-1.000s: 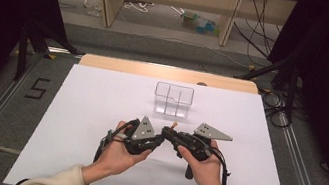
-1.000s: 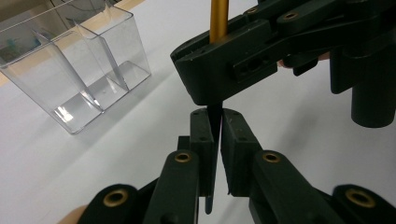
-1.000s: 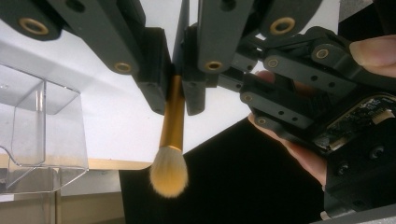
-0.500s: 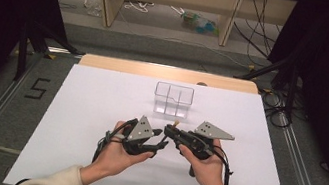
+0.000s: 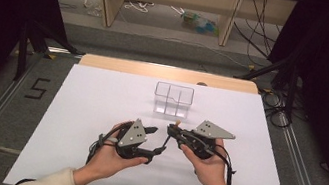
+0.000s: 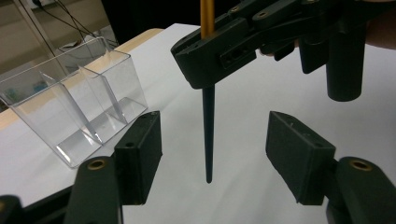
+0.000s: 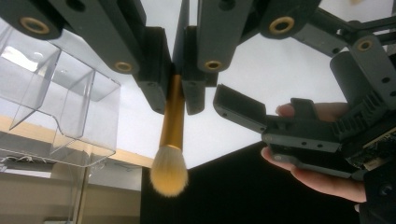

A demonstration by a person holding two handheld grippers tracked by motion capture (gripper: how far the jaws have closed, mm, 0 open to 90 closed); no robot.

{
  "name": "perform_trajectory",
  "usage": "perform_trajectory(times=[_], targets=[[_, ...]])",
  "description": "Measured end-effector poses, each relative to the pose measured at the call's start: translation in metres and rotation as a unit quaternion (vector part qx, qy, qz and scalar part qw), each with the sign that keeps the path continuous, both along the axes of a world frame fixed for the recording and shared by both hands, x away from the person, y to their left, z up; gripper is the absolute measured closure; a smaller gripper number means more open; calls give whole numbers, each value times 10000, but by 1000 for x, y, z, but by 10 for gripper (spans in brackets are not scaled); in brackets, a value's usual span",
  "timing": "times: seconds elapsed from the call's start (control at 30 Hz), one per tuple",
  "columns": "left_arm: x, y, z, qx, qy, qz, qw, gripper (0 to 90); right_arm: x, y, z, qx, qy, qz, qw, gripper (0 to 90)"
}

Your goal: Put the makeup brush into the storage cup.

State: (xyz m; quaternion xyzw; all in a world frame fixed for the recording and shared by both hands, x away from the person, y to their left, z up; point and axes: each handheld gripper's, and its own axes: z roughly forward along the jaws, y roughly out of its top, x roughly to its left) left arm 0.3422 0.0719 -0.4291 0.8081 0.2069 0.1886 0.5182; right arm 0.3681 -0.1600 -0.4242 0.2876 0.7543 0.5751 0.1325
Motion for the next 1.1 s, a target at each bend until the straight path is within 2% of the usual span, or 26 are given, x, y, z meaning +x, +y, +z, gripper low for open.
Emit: perform_trajectory(times=[0.3,0.33,0.37,0.43,0.47,0.53,0.6,0.73,0.8,0.87,0.9,1.1], targets=[[-2,3,-1,-96,-244,-98,9996,290,1,-3,2,-111,-70,-38,9999,840],[-3,4,-2,-143,-200,-72,9997,287,2,-3,3,-136,-59,-30,9999,839],[-2,5,-2,-99,-272,-120,9995,286,2,-3,3,-116,-59,-21,9999,839],[-2,5,-3,-142,-216,-93,9996,281,2,-3,3,-120,-81,-38,9999,839],[-1,5,-3,-118,-258,-121,9995,279,2,-3,3,-141,-88,-47,9999,840],[-1,5,-4,-181,-191,-89,9996,278,1,-4,5,-298,-99,-66,9995,839],[-1,5,-5,-133,-242,-128,9995,276,1,-3,5,-330,-145,-77,9993,840],[0,4,-6,-135,-268,-140,9995,274,1,-1,5,-585,-351,-161,9975,839],[0,4,-8,-170,-237,-119,9995,275,-1,-1,6,-676,-267,-140,9973,839],[1,3,-8,-154,-274,-148,9994,280,-1,0,7,-694,-285,-157,9971,840],[1,3,-8,-146,-290,-169,9993,284,-1,0,7,-728,-365,-154,9966,840],[2,2,-10,-174,-307,-182,9992,301,-2,1,7,-755,-328,-174,9965,839]])
